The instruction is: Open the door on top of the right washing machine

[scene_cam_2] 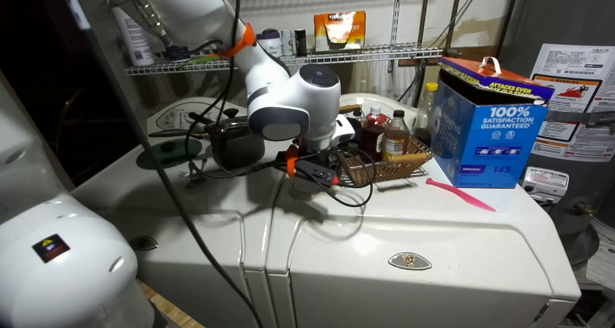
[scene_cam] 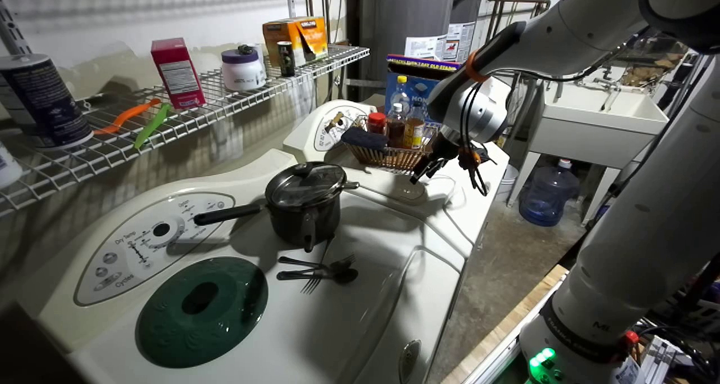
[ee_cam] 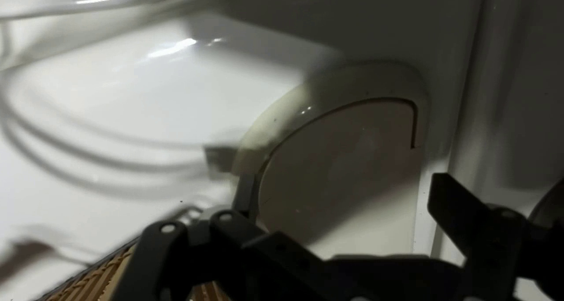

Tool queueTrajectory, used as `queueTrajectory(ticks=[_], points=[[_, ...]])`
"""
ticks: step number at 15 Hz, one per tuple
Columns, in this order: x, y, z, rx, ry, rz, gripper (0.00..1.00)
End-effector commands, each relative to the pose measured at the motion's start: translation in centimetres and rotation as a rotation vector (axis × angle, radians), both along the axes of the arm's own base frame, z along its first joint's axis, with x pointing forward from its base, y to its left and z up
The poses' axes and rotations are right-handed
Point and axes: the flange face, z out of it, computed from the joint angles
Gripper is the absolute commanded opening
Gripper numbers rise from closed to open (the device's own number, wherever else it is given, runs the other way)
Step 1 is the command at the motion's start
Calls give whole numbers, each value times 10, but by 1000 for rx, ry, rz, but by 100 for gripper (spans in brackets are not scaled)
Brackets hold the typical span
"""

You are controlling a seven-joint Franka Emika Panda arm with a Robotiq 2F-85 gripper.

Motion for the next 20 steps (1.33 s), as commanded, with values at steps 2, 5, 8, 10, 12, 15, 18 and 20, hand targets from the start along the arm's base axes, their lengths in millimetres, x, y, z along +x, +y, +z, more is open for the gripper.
queueTrajectory(ticks=[2,5,8,10,12,15,18,20], points=[[10,-6,-11,20,-66,-15,100],[13,-9,-18,49,-88,-28,100],[16,-11,-24,77,-110,-41,100],[17,-12,-29,86,-117,-46,100],[18,-11,-34,99,-117,-40,100],[20,-9,-41,120,-119,-33,100],[21,-8,-45,133,-120,-29,100],[21,-8,-45,135,-121,-27,100]])
